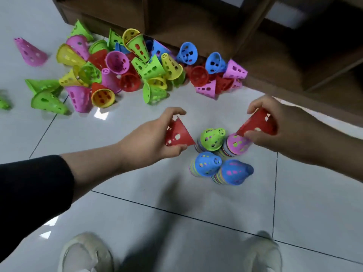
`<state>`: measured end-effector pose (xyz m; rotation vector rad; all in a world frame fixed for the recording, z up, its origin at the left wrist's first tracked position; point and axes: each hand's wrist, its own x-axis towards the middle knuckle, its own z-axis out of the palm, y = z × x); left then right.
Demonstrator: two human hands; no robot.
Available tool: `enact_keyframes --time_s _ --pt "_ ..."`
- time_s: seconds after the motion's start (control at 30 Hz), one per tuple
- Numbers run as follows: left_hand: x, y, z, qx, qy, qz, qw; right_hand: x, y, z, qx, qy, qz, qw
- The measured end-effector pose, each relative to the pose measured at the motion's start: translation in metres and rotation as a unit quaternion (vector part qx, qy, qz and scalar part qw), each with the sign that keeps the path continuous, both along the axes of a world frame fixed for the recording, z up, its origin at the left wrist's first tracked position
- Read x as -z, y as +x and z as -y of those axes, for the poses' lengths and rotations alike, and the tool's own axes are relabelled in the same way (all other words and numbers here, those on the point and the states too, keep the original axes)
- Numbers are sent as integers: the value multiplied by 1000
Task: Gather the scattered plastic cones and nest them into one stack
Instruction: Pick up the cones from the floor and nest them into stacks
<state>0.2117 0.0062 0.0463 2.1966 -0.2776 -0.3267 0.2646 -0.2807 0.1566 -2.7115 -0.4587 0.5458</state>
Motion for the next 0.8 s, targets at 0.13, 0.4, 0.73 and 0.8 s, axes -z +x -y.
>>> enact_keyframes --time_s 0.13,0.4,0.73,0.8 --pt "-6 -8 38 96 68 43 992 11 -28 30 -32 -106 -65 992" --pt "2 9 94 248 209 120 938 62 -42 41 -127 -189 -83 970" --pt "35 6 30 53 142 83 985 71 -15 -2 -114 -84 -11 990" --pt "48 10 -5 -26 158 43 986 70 0 -27 -108 -51 -8 993"
